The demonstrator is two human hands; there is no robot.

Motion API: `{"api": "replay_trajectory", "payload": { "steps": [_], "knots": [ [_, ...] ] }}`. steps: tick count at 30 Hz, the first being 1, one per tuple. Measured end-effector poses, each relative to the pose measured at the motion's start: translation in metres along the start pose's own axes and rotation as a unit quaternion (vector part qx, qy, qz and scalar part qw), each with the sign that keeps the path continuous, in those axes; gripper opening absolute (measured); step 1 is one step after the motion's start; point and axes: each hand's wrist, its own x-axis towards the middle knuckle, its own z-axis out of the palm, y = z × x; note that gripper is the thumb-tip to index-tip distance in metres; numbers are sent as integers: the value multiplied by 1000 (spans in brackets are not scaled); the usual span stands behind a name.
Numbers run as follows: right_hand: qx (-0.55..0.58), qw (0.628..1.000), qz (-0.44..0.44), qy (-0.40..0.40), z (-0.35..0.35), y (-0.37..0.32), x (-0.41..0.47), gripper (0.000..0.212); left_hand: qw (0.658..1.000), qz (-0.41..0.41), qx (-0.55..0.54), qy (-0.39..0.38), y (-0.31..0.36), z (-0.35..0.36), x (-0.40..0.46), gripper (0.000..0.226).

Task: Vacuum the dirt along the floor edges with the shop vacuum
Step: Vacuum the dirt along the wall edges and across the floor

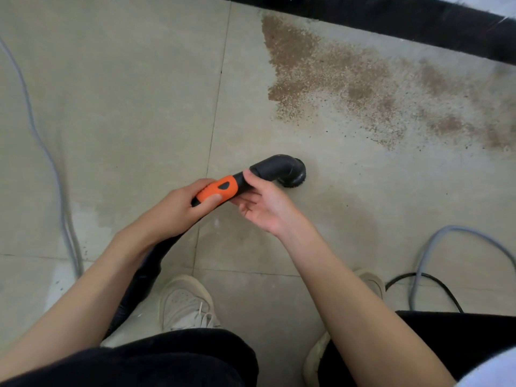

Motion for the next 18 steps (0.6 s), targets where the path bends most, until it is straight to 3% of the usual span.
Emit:
{"api": "replay_trajectory", "payload": {
  "steps": [9, 14, 18],
  "knots": [
    [120, 974, -48, 188, -49, -8, -11, 20, 994, 49, 50, -87, 45, 47, 24, 34],
    [136, 970, -71, 190, -58, -18, -11, 21, 992, 41, 91, -74, 58, 57, 34, 36],
    [67, 988, -64, 126, -39, -22, -5, 25, 998, 1, 62, -26, 49, 42, 27, 37]
  ]
}}
